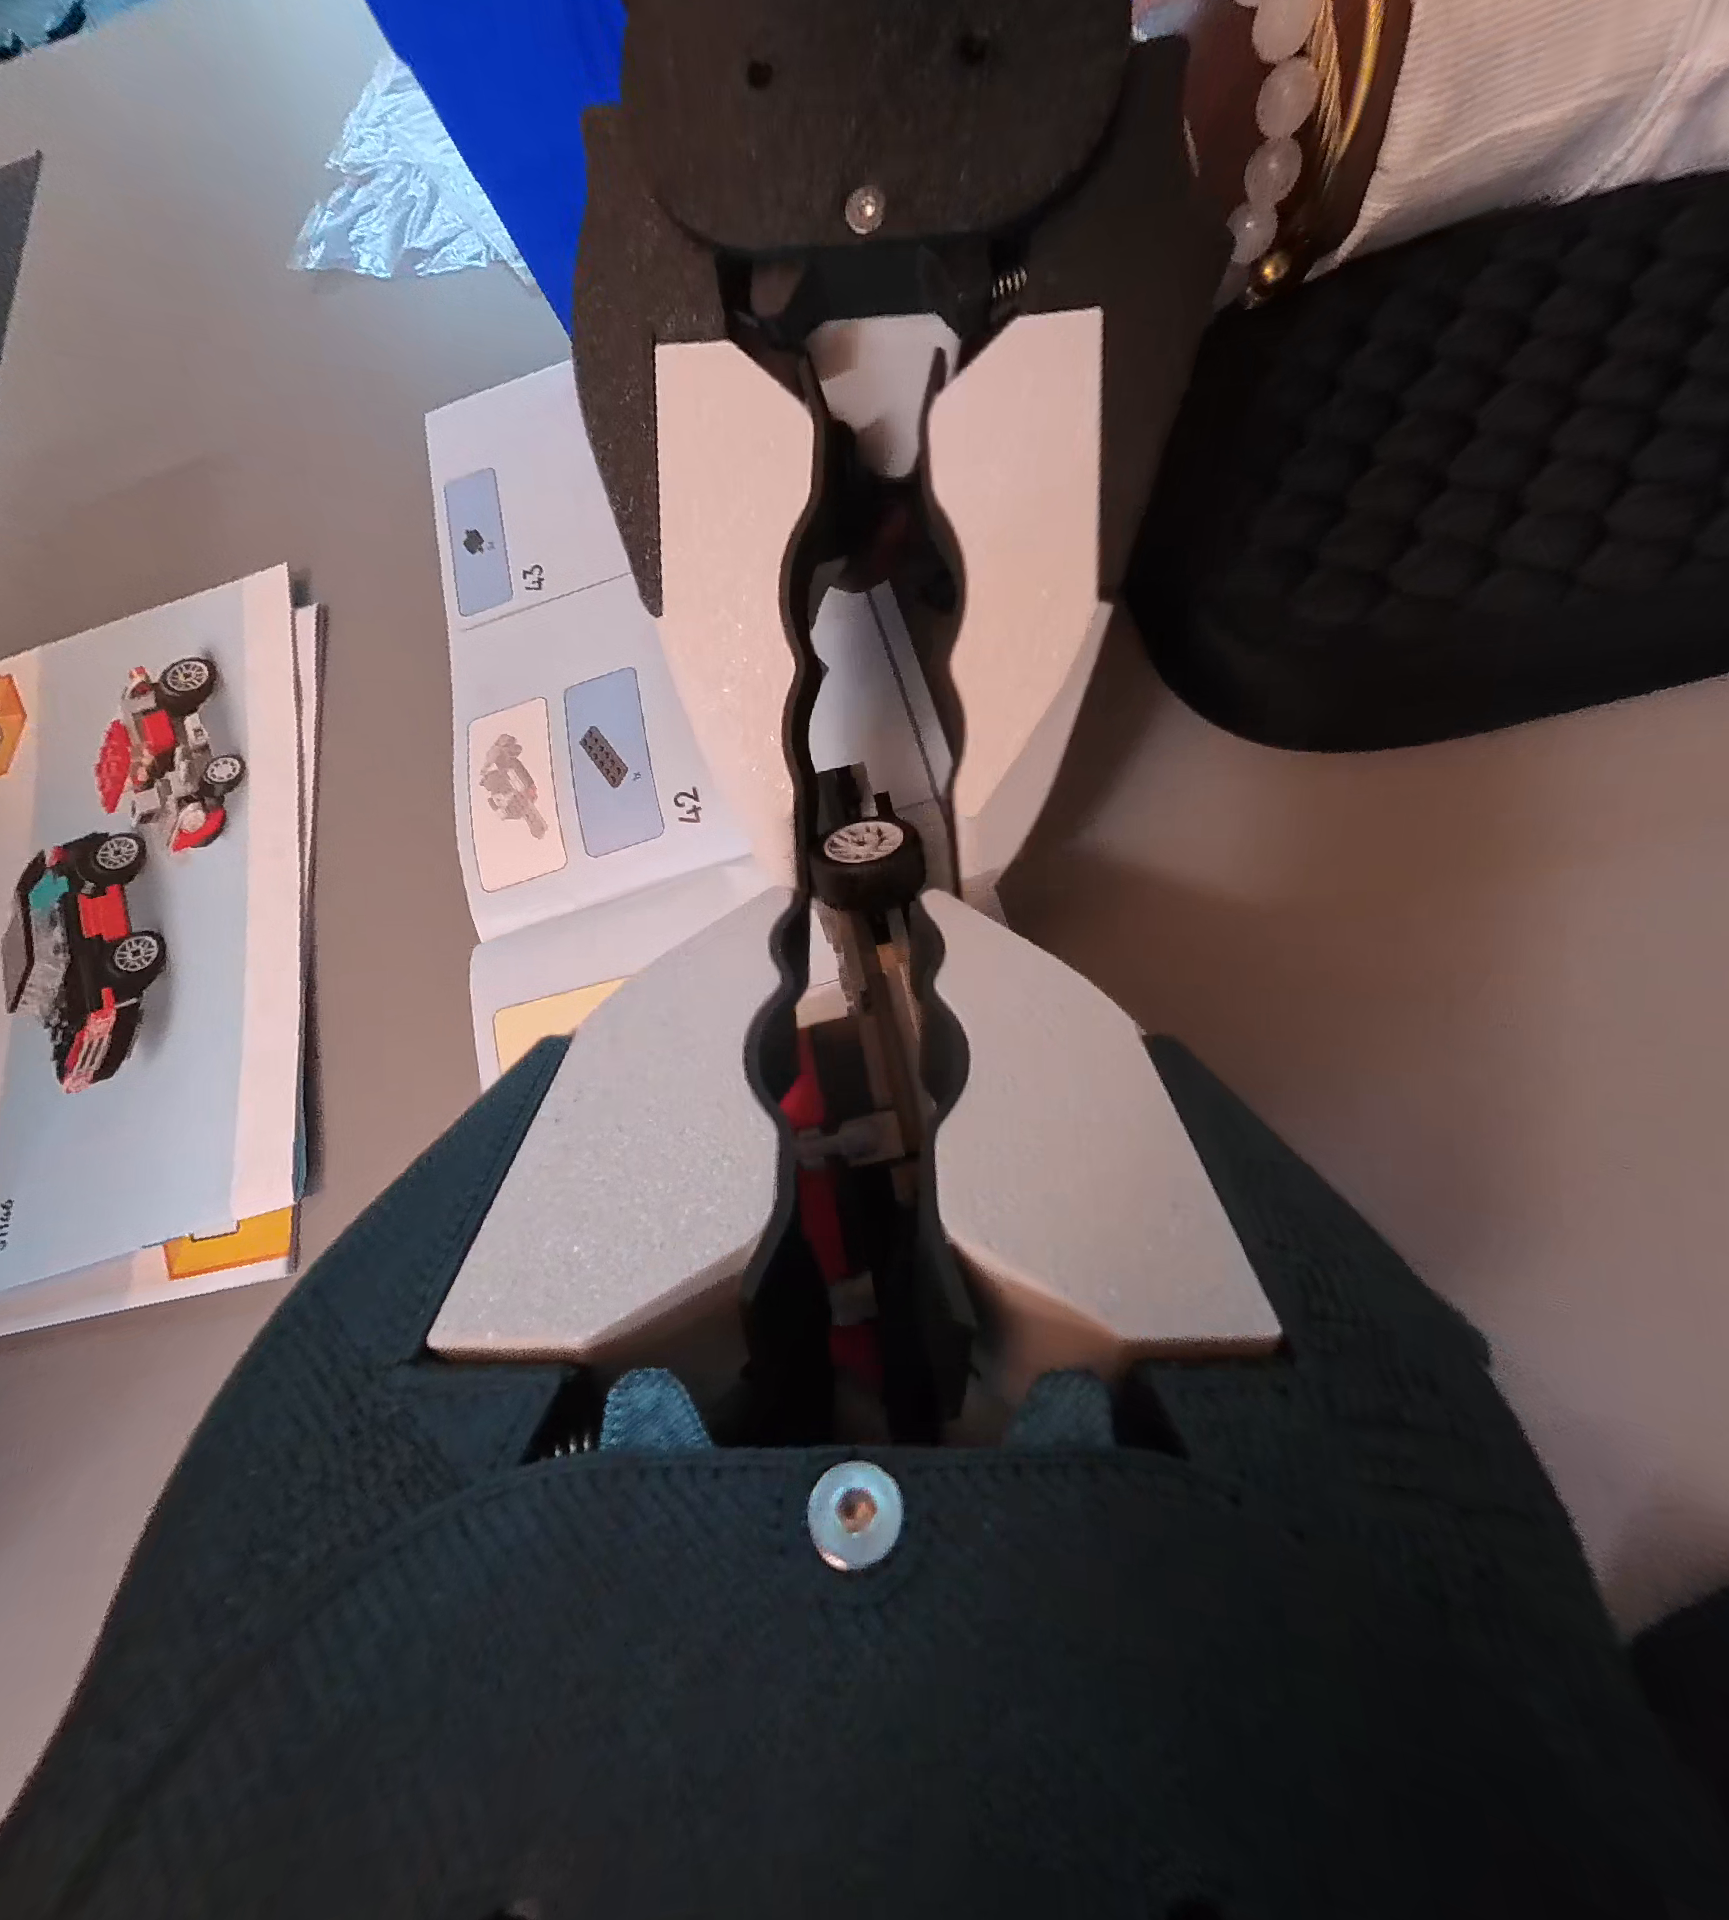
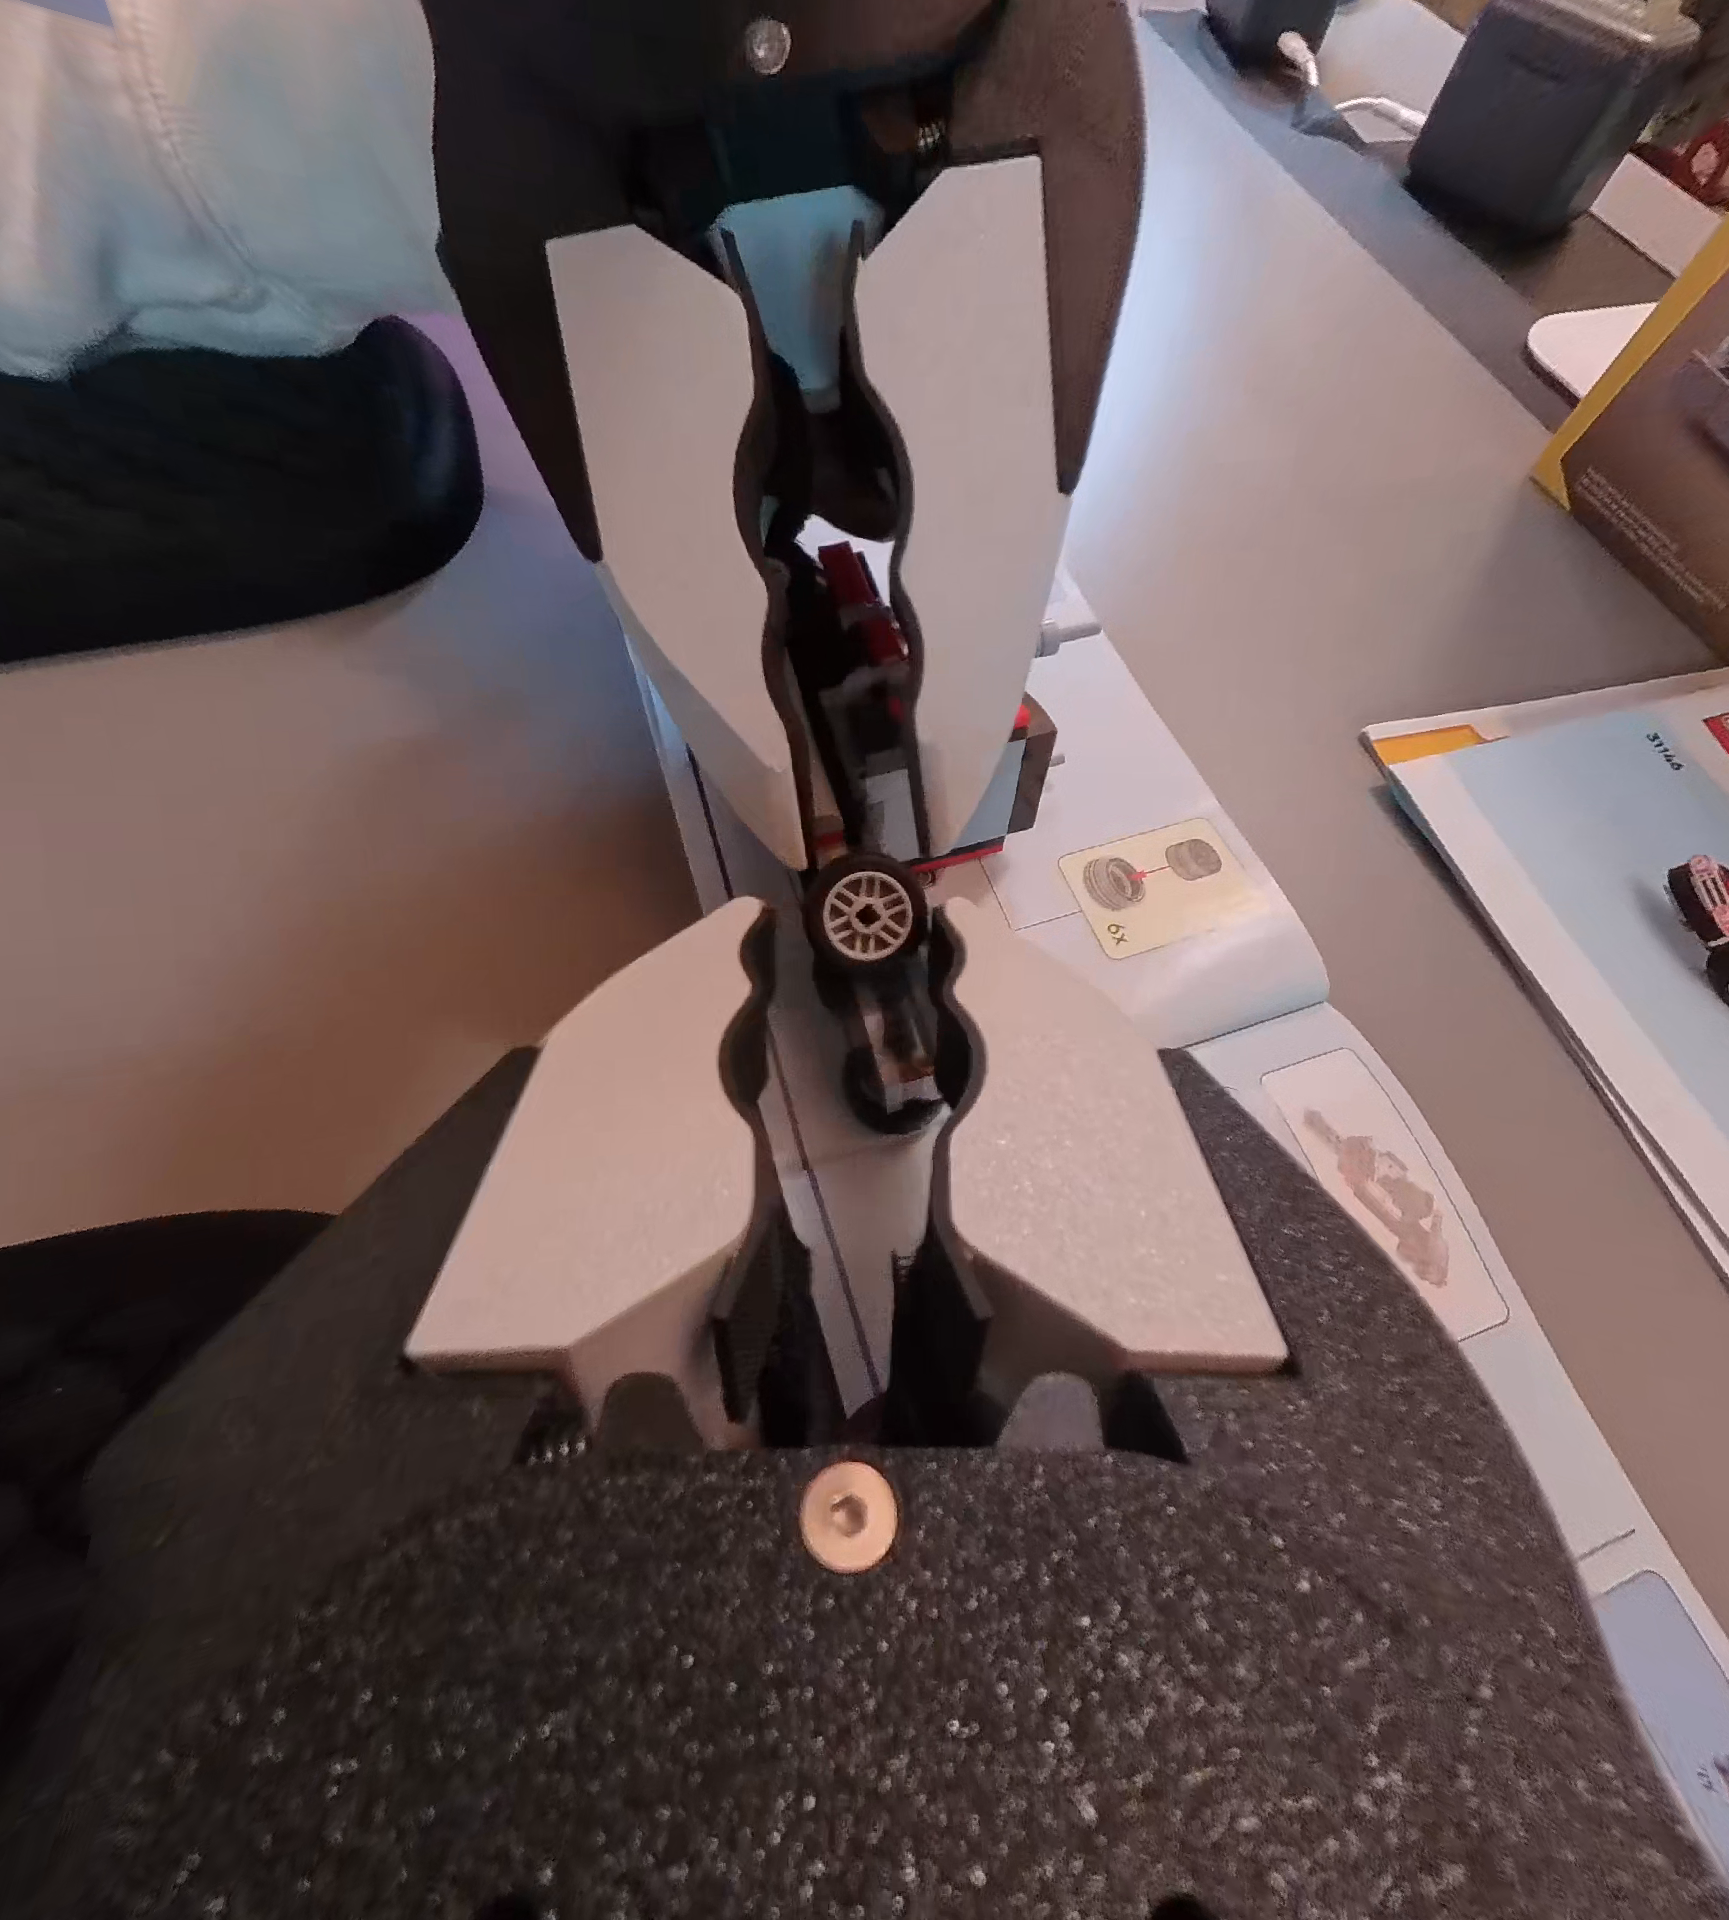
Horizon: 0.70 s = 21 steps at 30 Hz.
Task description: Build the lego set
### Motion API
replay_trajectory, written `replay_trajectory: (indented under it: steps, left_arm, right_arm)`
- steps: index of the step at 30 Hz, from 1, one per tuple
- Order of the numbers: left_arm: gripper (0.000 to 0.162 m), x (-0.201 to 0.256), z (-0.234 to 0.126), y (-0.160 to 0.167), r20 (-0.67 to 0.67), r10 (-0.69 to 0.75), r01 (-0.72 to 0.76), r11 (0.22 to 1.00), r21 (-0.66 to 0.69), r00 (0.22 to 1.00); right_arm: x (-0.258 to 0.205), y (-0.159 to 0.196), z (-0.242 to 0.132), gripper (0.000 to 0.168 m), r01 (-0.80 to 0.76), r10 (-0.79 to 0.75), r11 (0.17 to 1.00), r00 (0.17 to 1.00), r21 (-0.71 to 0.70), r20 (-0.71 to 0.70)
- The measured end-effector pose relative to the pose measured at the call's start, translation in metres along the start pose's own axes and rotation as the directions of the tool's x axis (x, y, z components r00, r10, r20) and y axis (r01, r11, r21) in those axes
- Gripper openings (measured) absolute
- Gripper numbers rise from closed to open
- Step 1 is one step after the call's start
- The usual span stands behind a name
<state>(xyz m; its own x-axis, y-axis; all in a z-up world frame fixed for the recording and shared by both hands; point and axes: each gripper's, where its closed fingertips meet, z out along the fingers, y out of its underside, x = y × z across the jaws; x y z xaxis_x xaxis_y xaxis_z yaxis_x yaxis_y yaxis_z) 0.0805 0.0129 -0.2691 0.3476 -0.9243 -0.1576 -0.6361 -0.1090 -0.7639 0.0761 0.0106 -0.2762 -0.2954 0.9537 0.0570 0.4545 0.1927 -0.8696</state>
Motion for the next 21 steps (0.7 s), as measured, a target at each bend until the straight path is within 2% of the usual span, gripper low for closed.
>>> replay_trajectory:
  steps: [2, 4, 8, 12, 14, 16, 18, 21]
  left_arm:
    - [0.018, -0.001, -0.001, 0.000, 0.016, 0.007, -0.007, 1.000, -0.012, 1.000]
    - [0.018, -0.004, -0.003, 0.000, 0.042, 0.021, -0.020, 1.000, -0.022, 0.999]
    - [0.018, -0.004, -0.016, -0.002, 0.094, -0.005, 0.005, 1.000, 0.002, 0.996]
    - [0.024, -0.006, -0.028, -0.003, 0.211, -0.026, 0.019, 0.999, 0.037, 0.977]
    - [0.035, -0.002, -0.028, -0.003, 0.239, -0.060, 0.049, 0.997, 0.053, 0.969]
    - [0.063, -0.001, -0.025, 0.000, 0.294, -0.081, 0.068, 0.996, 0.052, 0.952]
    - [0.087, -0.003, -0.023, 0.011, 0.367, -0.046, 0.058, 0.998, -0.021, 0.929]
    - [0.094, -0.011, -0.024, 0.024, 0.426, 0.034, 0.031, 0.989, -0.144, 0.904]
  right_arm:
    - [0.000, 0.002, -0.002, 0.039, 0.027, -0.027, 0.999, 1.000, -0.028, -0.007]
    - [-0.003, 0.000, -0.005, 0.040, 0.041, -0.041, 0.999, 0.999, -0.031, 0.004]
    - [-0.001, -0.005, -0.008, 0.034, 0.011, -0.012, 1.000, 1.000, 0.019, 0.020]
    - [0.000, -0.004, -0.006, 0.025, -0.030, 0.026, 0.998, 0.998, 0.055, 0.064]
    - [0.000, -0.006, -0.006, 0.022, -0.022, 0.017, 0.997, 0.998, 0.069, 0.061]
    - [0.000, -0.005, -0.004, 0.022, -0.011, 0.008, 0.998, 0.998, 0.057, 0.063]
    - [0.000, -0.005, -0.004, 0.021, 0.004, -0.007, 0.999, 0.998, 0.050, 0.057]
    - [0.000, -0.005, -0.004, 0.021, 0.008, -0.011, 0.998, 0.999, 0.058, 0.053]
